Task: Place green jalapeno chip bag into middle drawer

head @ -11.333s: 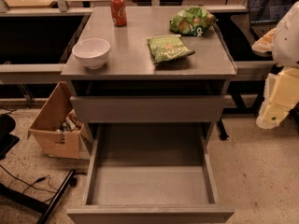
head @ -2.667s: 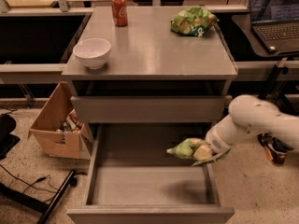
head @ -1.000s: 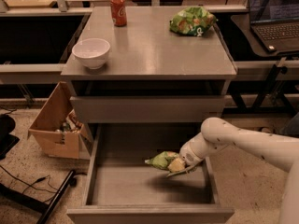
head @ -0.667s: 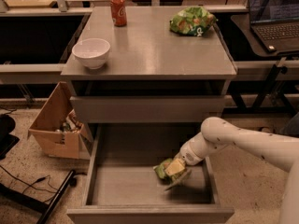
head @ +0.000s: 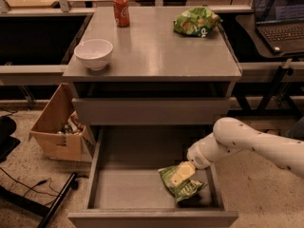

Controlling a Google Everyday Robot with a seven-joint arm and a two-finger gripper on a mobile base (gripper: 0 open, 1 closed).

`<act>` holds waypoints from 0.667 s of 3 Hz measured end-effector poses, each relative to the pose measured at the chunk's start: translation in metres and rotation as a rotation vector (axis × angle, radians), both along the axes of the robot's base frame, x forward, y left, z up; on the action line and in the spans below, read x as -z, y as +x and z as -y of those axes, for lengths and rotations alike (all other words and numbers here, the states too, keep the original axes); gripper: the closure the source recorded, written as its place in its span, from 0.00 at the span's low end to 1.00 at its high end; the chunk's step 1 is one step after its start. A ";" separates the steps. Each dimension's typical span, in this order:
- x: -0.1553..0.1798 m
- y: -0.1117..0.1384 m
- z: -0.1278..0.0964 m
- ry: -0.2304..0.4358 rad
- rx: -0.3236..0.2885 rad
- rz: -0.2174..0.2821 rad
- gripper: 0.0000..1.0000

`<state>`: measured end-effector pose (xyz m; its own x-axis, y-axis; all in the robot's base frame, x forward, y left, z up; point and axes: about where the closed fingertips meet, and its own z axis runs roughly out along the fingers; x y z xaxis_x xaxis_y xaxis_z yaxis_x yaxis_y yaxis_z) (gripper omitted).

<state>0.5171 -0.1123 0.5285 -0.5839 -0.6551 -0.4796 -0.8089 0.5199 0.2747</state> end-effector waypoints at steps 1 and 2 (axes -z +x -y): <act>-0.080 -0.033 0.015 -0.009 -0.017 0.033 0.00; -0.166 -0.063 0.029 -0.045 -0.045 0.053 0.00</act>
Offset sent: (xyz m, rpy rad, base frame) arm -0.1026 -0.0499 0.2867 -0.1038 -0.0825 0.0866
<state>0.4545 -0.1412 0.6949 -0.5281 -0.7017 -0.4783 -0.8444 0.4939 0.2076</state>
